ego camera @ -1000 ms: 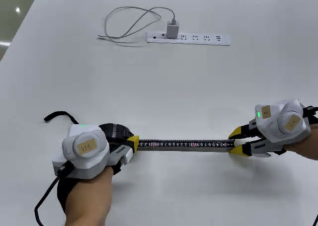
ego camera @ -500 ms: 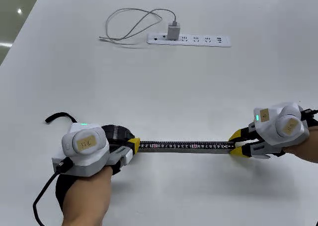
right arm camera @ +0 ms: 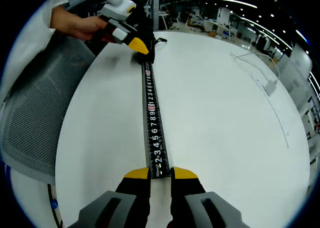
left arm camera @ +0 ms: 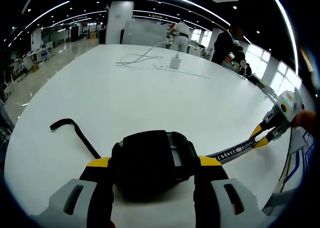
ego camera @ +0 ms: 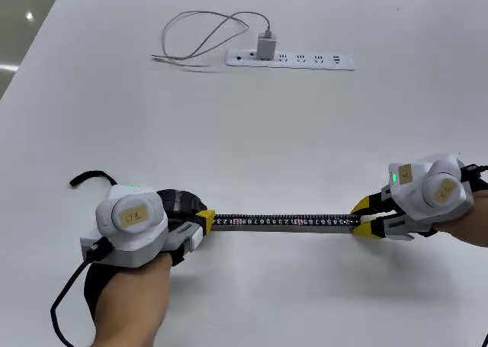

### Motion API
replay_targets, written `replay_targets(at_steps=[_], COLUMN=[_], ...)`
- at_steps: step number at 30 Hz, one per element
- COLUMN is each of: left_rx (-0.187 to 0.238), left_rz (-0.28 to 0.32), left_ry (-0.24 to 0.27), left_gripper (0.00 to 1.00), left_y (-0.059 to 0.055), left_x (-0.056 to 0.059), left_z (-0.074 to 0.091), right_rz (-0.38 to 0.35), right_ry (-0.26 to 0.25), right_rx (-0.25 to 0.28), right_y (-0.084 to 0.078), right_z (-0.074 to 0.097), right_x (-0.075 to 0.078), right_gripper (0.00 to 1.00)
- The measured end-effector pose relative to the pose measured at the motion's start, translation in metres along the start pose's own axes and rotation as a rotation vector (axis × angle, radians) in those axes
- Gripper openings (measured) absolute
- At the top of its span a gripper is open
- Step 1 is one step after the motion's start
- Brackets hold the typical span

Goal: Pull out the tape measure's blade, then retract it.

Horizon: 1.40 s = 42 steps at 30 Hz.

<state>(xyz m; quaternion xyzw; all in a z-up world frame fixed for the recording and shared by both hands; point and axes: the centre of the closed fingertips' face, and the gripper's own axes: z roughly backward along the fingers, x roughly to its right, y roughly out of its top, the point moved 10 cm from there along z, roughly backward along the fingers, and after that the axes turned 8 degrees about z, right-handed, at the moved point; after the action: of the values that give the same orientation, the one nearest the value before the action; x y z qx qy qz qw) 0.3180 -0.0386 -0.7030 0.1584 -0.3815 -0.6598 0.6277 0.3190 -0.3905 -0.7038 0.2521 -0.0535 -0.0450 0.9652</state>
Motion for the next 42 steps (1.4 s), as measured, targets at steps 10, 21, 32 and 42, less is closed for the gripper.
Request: replay_targets(at_steps=[10,21,32,42], left_rx=[-0.005,-0.002,0.003,0.006], left_rz=[-0.003,0.005,0.026,0.040], left_ry=[-0.002,-0.008,-0.022,-0.028], left_gripper=[0.60,0.60,0.60,0.60], left_y=[0.000,0.000,0.000,0.000], left_x=[0.000,-0.001,-0.003,-0.003], left_z=[0.000,0.000,0.000,0.001], right_rz=[0.005,0.024,0.025,0.025], right_ry=[-0.002,-0.013,-0.011,-0.004], right_rx=[-0.004,-0.013,0.001,0.028], right_y=[0.001,0.006,0.013,0.024], right_z=[0.000,-0.004,-0.008,-0.016], right_x=[0.000,0.003,0.006,0.010], right_gripper=[0.11,0.11,0.11,0.11])
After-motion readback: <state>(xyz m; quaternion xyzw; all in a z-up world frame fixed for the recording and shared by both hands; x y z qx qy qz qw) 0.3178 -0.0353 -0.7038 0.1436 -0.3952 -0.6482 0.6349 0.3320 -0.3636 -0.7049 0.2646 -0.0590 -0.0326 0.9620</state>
